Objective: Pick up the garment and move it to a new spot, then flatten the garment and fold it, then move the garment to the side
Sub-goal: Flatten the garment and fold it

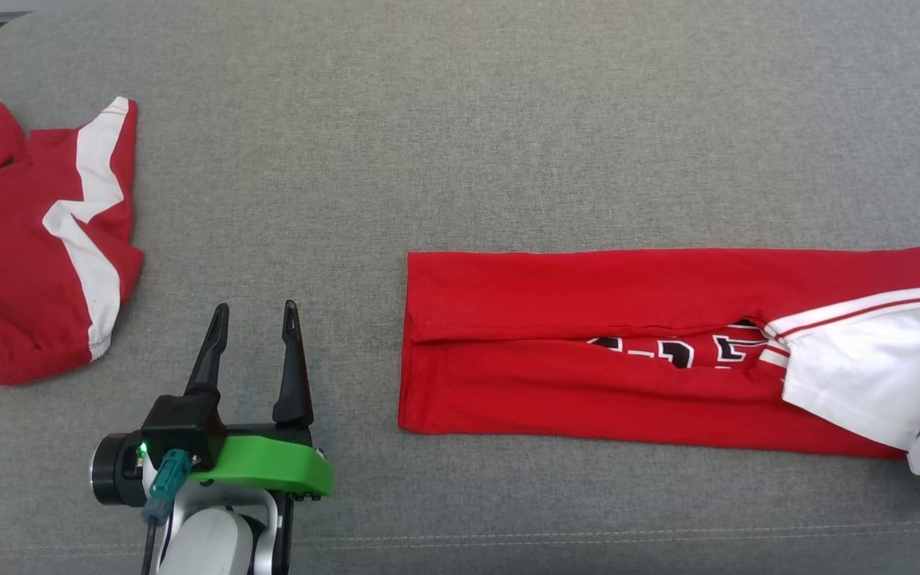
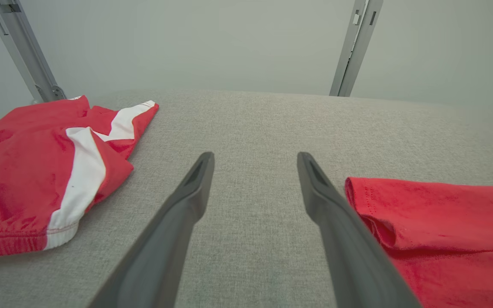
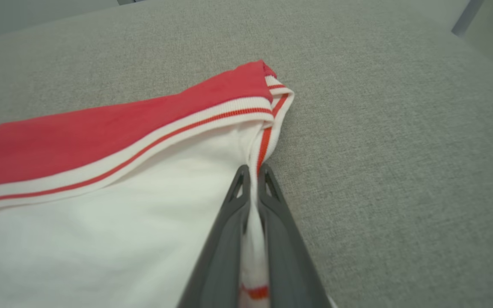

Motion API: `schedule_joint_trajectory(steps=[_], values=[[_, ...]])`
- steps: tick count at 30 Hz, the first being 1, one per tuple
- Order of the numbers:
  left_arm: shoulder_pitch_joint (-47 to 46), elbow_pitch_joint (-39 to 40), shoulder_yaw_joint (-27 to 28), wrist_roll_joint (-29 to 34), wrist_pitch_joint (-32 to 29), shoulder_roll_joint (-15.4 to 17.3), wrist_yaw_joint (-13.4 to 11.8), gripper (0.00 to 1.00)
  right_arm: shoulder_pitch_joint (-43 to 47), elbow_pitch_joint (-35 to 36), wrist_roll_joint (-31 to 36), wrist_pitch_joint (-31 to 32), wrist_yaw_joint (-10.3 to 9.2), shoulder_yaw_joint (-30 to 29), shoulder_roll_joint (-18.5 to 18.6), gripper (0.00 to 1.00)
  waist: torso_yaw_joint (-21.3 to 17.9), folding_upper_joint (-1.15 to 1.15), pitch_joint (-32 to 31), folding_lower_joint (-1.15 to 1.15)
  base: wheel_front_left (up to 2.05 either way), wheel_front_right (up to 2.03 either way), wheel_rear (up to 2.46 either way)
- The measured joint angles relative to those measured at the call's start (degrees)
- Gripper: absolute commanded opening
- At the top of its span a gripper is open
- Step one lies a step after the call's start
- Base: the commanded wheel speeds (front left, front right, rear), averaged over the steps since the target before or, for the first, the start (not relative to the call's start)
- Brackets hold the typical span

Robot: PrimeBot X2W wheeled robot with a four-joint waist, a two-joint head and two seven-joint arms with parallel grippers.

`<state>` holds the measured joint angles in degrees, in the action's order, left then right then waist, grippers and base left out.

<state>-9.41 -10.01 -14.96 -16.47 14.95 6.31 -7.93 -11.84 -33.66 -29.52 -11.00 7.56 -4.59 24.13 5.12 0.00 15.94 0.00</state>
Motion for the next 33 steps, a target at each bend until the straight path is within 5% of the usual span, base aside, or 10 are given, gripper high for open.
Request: schedule_joint_trajectory(steps=[10,17,23,33], values=[[0.0,-0.3,0.1,0.6,0.0,-0.2,1.0,1.0,0.3,21.9,5.0,4.9,-0.04,4.2,-6.7,0.0,-2.7,0.0,-0.4,0.0,0.0,0.0,0.0],[-0.9,-0.8,-0.4,1.0,0.0,-0.6,1.8,1.0,0.3,37.0,6.4,11.7,-0.04,15.1,-13.6,0.0,-3.0,0.0,-0.5,0.0,0.0,0.0,0.0],[-2.0,-1.5,-1.5,1.0,0.0,-1.4,2.5,1.0,-2.7,36.2,5.0,13.9,-0.04,26.2,-16.9,0.0,-1.3,0.0,-0.4,0.0,0.0,0.0,0.0],[-3.4,-1.9,-2.4,1.0,0.0,-2.3,3.2,1.0,-9.9,22.0,2.0,10.7,-0.08,35.0,-19.6,0.0,2.7,0.0,1.6,0.0,0.0,0.0,0.0]])
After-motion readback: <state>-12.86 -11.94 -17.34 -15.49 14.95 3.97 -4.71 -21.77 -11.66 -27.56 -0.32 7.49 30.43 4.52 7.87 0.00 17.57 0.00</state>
